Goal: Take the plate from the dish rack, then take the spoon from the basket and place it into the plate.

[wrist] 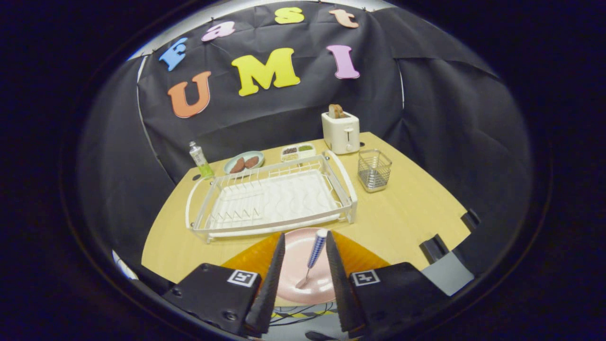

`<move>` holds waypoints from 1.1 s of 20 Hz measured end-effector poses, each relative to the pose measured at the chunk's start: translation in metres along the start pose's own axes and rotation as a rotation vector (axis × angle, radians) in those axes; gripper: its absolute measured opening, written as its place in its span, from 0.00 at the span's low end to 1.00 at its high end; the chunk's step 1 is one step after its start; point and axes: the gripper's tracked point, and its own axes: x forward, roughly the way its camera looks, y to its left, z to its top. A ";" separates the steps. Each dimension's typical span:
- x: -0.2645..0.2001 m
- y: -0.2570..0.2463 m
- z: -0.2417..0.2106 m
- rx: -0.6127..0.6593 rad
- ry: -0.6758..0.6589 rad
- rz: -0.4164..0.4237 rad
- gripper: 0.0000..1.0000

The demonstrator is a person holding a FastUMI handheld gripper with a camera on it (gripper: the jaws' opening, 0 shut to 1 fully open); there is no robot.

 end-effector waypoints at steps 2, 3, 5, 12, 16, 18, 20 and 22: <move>-0.015 -0.014 0.012 -0.031 -0.026 0.000 0.75; -0.023 -0.023 0.021 -0.043 -0.047 -0.010 0.78; -0.040 -0.033 0.039 -0.059 -0.091 -0.006 0.80; -0.100 -0.069 0.118 -0.055 -0.235 -0.068 0.94; -0.129 -0.066 0.167 -0.058 -0.304 -0.036 1.00; -0.144 -0.063 0.188 -0.068 -0.327 -0.007 1.00; -0.157 -0.060 0.209 -0.066 -0.364 0.025 1.00; -0.169 -0.063 0.225 -0.070 -0.399 0.031 1.00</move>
